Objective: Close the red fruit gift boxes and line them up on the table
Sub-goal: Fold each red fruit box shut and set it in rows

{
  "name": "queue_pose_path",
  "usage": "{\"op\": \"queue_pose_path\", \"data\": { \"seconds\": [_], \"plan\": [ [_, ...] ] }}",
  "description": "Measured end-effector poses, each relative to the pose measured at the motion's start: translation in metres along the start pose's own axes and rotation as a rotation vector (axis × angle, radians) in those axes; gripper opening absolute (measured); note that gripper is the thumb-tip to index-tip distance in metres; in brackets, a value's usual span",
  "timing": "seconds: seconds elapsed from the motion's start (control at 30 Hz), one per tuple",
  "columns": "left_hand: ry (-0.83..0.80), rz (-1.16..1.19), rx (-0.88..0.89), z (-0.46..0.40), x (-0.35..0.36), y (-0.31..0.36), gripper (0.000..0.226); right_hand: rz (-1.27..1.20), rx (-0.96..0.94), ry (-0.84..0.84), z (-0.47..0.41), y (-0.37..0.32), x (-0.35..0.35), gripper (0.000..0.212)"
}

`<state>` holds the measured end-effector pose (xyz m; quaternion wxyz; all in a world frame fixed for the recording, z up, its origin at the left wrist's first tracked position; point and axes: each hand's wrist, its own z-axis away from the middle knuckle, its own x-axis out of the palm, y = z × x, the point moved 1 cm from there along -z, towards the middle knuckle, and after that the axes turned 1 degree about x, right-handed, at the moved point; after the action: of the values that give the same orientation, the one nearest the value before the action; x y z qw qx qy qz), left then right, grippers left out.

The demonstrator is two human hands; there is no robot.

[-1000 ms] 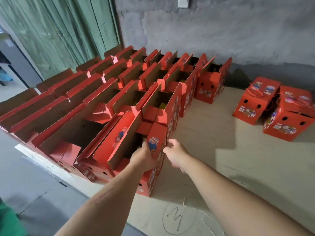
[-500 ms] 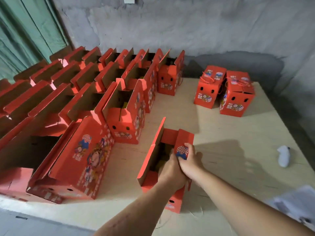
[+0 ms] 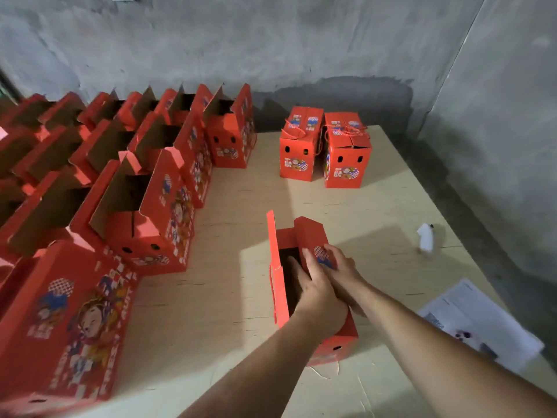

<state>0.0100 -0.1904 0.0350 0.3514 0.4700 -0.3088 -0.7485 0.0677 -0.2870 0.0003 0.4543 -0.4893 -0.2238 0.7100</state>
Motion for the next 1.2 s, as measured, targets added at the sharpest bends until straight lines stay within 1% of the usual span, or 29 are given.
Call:
{"op": "queue_pose_path", "data": {
  "seconds": [0.03,0.07,0.1,0.13,0.17,0.2,0.23,0.27,0.3,0.33,0.37,0.4,0.47,0.53,0.63,0.7,0.73,0.8,0.87,0.93,1.0,1.07,1.13,1.2],
  "plan": [
    [-0.031,-0.019,0.022,0.007,-0.004,0.005,0.102,0.007,-0.004,0.004,0.001,0.002,0.001,0.066],
    [-0.05,0.021,0.091,0.014,-0.009,0.007,0.095,0.02,-0.021,0.013,0.004,0.006,0.002,0.066],
    [-0.07,0.123,0.209,0.022,-0.018,0.01,0.082,0.009,-0.052,0.021,0.006,0.011,0.004,0.062],
    [-0.082,0.23,0.328,0.031,-0.028,0.012,0.063,-0.024,-0.09,0.016,0.009,0.014,0.006,0.058],
    [-0.025,0.294,0.422,0.038,-0.041,0.009,0.046,-0.025,-0.139,0.014,0.01,0.015,0.008,0.058],
    [0.101,0.295,0.473,0.038,-0.053,0.003,0.037,0.01,-0.187,0.02,0.01,0.014,0.01,0.062],
    [0.254,0.215,0.475,0.032,-0.062,-0.006,0.034,0.072,-0.232,0.018,0.009,0.012,0.012,0.067],
    [0.397,0.084,0.437,0.021,-0.068,-0.018,0.035,0.138,-0.263,0.02,0.007,0.009,0.014,0.069],
    [0.464,-0.032,0.352,0.008,-0.071,-0.029,0.041,0.17,-0.267,0.017,0.006,0.006,0.016,0.069],
    [0.42,-0.057,0.216,-0.002,-0.07,-0.036,0.051,0.193,-0.267,0.015,0.006,0.005,0.017,0.068],
    [0.322,0.002,0.096,-0.011,-0.067,-0.04,0.062,0.215,-0.276,0.018,0.005,0.006,0.019,0.067],
    [0.243,0.073,0.038,-0.02,-0.06,-0.042,0.07,0.245,-0.284,0.02,0.005,0.008,0.02,0.066],
    [0.209,0.076,0.04,-0.033,-0.047,-0.042,0.075,0.305,-0.291,0.015,0.003,0.011,0.019,0.066],
    [0.234,0.045,0.02,-0.041,-0.037,-0.039,0.076,0.314,-0.285,0.017,0.0,0.011,0.016,0.066],
    [0.203,0.053,-0.019,-0.051,-0.027,-0.039,0.06,0.232,-0.31,0.026,-0.003,0.01,0.012,0.064],
    [0.195,0.021,-0.037,-0.056,-0.025,-0.044,0.054,0.158,-0.303,0.034,-0.003,0.007,0.009,0.066],
    [0.225,-0.004,-0.038,-0.058,-0.025,-0.046,0.055,0.135,-0.288,0.031,-0.004,0.005,0.008,0.068],
    [0.263,-0.05,-0.062,-0.061,-0.026,-0.051,0.067,0.124,-0.258,0.029,-0.004,0.004,0.008,0.07],
    [0.255,-0.014,-0.112,-0.064,-0.027,-0.054,0.075,0.133,-0.259,0.053,-0.005,0.005,0.009,0.069],
    [0.245,-0.012,-0.092,-0.069,-0.027,-0.053,0.078,0.14,-0.263,0.073,-0.006,0.008,0.009,0.073],
    [0.232,-0.058,-0.049,-0.073,-0.027,-0.052,0.083,0.094,-0.252,0.067,-0.01,0.012,0.006,0.08],
    [0.21,-0.101,-0.023,-0.077,-0.031,-0.053,0.087,0.045,-0.255,0.046,-0.016,0.013,0.0,0.079],
    [0.177,-0.186,0.0,-0.077,-0.038,-0.053,0.087,0.04,-0.274,0.022,-0.022,0.013,-0.007,0.074],
    [0.149,-0.324,0.004,-0.08,-0.047,-0.051,0.086,0.05,-0.294,-0.013,-0.025,0.012,-0.009,0.072]
  ]
}}
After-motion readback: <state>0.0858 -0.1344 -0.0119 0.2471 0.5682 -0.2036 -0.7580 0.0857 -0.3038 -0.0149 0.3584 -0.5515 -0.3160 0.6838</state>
